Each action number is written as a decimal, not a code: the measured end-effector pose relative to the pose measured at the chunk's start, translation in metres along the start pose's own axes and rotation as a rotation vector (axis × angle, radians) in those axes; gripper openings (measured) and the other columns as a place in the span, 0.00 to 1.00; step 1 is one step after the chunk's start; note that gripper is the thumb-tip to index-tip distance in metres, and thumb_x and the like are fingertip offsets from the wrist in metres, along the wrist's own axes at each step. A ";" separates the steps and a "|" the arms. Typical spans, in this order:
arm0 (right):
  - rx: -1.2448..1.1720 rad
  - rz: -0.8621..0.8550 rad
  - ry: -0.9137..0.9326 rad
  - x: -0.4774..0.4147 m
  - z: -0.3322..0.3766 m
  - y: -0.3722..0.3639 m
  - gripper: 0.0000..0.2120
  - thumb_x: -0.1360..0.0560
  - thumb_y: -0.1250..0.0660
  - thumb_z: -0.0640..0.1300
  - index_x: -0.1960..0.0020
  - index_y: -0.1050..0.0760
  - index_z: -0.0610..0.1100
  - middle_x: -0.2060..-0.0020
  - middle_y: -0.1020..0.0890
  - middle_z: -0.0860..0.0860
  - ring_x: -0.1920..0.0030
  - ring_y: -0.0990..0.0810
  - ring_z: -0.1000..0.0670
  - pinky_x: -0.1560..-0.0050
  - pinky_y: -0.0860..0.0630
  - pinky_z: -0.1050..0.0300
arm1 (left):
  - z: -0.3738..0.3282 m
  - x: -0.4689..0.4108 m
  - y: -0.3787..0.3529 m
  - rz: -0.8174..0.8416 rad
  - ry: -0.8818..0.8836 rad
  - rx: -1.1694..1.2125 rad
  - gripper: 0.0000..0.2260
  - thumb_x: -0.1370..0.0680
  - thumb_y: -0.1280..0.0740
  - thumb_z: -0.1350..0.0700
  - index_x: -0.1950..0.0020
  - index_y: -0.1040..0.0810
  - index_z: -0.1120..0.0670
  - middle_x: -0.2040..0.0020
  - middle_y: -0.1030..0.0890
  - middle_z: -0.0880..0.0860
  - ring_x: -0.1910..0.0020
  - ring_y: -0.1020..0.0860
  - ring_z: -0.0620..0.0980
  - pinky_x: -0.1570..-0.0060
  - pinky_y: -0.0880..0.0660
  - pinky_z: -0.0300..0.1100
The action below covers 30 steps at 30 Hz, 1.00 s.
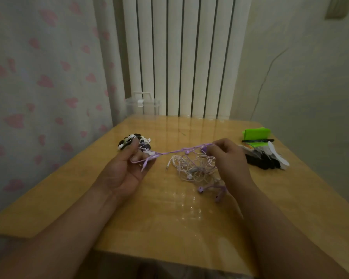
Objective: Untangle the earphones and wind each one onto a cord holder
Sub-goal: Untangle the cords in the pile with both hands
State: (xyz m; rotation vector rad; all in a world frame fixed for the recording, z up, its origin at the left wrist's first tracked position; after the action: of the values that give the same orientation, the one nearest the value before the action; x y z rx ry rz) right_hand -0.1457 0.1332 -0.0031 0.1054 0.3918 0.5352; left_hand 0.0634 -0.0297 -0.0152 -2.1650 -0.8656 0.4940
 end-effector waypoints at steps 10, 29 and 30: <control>-0.191 0.513 -0.090 0.003 0.007 0.007 0.05 0.22 0.30 0.37 0.49 0.14 0.40 0.70 0.29 0.47 0.72 0.39 0.52 0.71 0.46 0.59 | -0.022 -0.007 0.016 -0.054 -0.071 -0.319 0.16 0.16 0.35 0.51 0.62 0.33 0.51 0.74 0.38 0.48 0.81 0.42 0.42 0.81 0.43 0.34; -0.231 0.076 -0.046 -0.006 0.008 0.012 0.14 0.17 0.33 0.47 0.59 0.20 0.43 0.77 0.31 0.55 0.75 0.37 0.55 0.72 0.39 0.59 | -0.006 0.019 0.007 0.089 -0.195 -1.723 0.21 0.31 0.18 0.42 0.54 0.27 0.50 0.40 0.32 0.43 0.62 0.24 0.44 0.67 0.35 0.38; -0.222 0.081 -0.046 -0.007 0.007 0.011 0.14 0.17 0.33 0.48 0.59 0.20 0.43 0.77 0.30 0.56 0.74 0.37 0.55 0.71 0.39 0.58 | -0.004 0.018 0.007 0.074 -0.244 -1.755 0.20 0.30 0.19 0.43 0.56 0.27 0.50 0.54 0.17 0.49 0.62 0.24 0.42 0.65 0.34 0.40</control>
State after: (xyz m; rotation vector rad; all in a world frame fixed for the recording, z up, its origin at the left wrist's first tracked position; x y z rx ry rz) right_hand -0.1540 0.1393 0.0077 -0.0805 0.2818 0.6516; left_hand 0.0811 -0.0218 -0.0193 -3.7074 -1.7134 -0.1601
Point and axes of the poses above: each hand's wrist, its own x-axis away from the middle knuckle, its own y-axis out of the back of the hand, z = x × y, the point moved 3 cm from there along -x, towards the middle knuckle
